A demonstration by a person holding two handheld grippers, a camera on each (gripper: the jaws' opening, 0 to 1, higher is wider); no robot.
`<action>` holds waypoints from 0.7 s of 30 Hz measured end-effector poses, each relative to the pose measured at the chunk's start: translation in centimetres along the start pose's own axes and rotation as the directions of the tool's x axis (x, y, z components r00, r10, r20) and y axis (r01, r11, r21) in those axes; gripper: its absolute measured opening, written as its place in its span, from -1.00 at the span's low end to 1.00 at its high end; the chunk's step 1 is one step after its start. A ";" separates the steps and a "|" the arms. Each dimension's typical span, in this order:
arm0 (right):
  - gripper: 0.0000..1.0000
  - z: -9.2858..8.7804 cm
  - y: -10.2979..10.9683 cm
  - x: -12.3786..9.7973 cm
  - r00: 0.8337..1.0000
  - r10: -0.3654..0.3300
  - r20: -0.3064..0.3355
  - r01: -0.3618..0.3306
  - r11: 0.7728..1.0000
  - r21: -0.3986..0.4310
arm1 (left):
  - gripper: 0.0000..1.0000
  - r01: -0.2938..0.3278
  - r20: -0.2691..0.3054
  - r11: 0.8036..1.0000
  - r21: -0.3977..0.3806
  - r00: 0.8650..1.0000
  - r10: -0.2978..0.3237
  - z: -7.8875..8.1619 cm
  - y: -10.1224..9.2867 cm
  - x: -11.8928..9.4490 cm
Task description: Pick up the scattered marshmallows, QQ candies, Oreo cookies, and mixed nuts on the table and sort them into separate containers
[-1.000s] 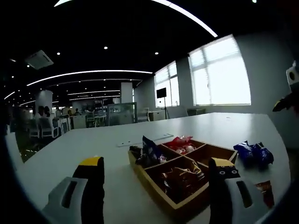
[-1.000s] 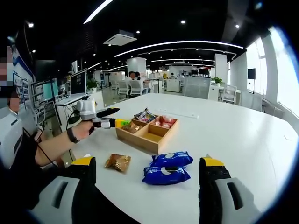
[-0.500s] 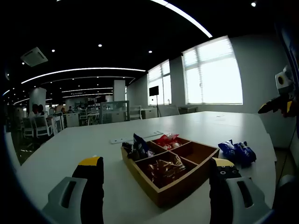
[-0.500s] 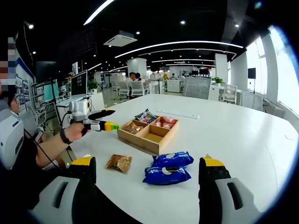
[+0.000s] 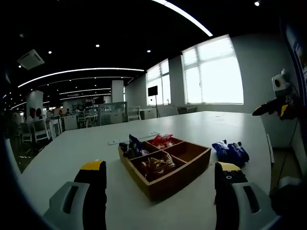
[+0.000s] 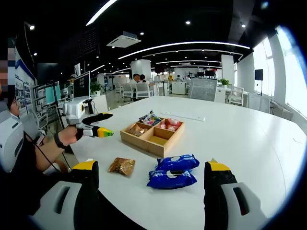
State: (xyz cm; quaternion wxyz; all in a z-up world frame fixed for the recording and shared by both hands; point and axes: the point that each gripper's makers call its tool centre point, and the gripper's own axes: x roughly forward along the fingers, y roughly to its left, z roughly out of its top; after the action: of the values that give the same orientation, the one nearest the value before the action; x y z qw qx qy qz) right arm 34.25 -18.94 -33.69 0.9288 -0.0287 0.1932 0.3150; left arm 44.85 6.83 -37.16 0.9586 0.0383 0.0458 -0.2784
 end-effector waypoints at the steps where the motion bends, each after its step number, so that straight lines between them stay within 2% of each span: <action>1: 0.73 0.0 0.0 0.1 1.000 0.000 0.000 0.000 1.000 -0.001 | 0.94 0.005 -0.004 1.000 0.002 1.000 -0.005 0.0 -0.3 -0.5; 6: 0.73 -0.1 -0.1 0.3 1.000 -0.001 0.000 0.001 1.000 0.000 | 0.94 0.014 -0.002 1.000 -0.001 1.000 -0.014 0.3 -0.8 -1.9; 9: 0.74 -0.1 -0.2 0.4 1.000 -0.004 0.000 0.004 1.000 0.014 | 0.94 0.031 0.012 1.000 0.005 0.999 -0.031 0.8 -1.6 -3.6; 12: 0.74 -0.2 -0.2 0.4 1.000 -0.004 -0.001 0.004 1.000 0.012 | 0.94 0.038 0.003 0.999 0.010 0.999 -0.038 0.8 -2.0 -4.9; 15: 0.74 -0.2 -0.2 0.4 1.000 -0.004 -0.001 0.004 1.000 0.012 | 0.94 0.038 0.002 0.999 0.012 0.999 -0.038 0.8 -2.0 -5.0; 17: 0.74 -0.2 -0.4 0.1 1.000 -0.014 -0.001 0.014 1.000 0.014 | 0.94 0.043 0.001 0.999 0.006 0.999 -0.043 1.1 -2.4 -6.7; 21: 0.74 -0.3 -0.6 -0.1 1.000 -0.024 -0.003 0.024 1.000 0.014 | 0.94 0.059 -0.011 0.998 0.009 0.998 -0.059 1.3 -3.2 -7.8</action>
State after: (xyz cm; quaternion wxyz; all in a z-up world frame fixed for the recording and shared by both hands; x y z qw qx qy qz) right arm 34.46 -19.57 -33.99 0.9323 -0.0251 0.1964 0.3025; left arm 36.67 8.16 -35.18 0.9495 0.0430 0.0508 -0.3067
